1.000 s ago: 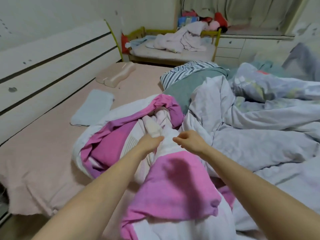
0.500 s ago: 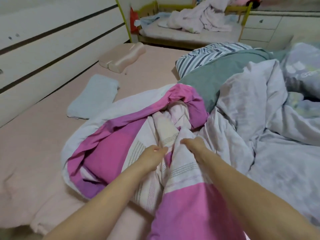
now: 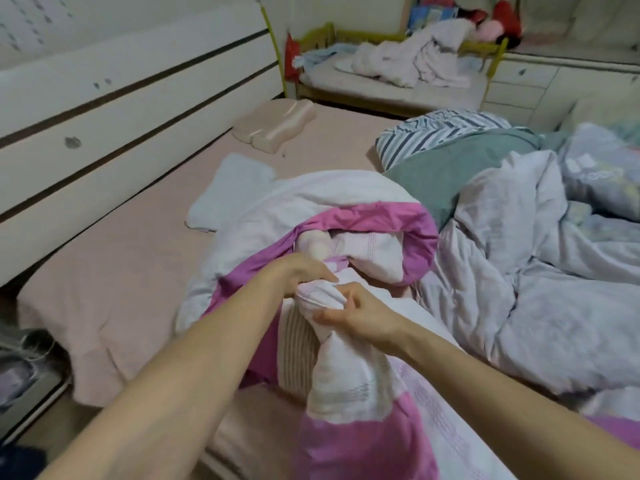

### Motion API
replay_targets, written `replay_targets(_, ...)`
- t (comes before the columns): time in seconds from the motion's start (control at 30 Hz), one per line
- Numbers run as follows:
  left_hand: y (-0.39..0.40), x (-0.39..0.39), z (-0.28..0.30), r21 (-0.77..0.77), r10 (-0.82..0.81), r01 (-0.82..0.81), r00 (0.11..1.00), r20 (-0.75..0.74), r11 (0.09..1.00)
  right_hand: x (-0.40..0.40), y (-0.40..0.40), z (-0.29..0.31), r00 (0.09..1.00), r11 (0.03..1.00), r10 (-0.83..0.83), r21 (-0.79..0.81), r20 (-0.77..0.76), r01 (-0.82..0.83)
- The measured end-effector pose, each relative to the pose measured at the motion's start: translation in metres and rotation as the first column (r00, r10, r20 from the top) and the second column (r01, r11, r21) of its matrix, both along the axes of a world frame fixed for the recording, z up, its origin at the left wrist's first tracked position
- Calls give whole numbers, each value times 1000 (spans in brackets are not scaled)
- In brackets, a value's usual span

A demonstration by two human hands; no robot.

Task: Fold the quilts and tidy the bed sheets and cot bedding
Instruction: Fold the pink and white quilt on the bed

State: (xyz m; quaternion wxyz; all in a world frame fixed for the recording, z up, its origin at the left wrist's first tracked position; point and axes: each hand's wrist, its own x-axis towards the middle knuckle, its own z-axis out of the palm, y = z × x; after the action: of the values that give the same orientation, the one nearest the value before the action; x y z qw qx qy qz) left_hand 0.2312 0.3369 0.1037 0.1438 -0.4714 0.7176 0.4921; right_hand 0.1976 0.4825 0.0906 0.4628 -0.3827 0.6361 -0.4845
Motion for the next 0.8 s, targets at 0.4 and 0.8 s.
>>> replay_targets(0.4, -61, 141, 39, -266, -651, 644, 756, 73, 717, 36, -34, 20, 776, 827, -468, 100, -422, 553)
replay_targets(0.8, -130, 70, -20, -574, -452, 487, 865, 216, 658, -77, -128, -10, 302, 851, 295, 393, -906, 349)
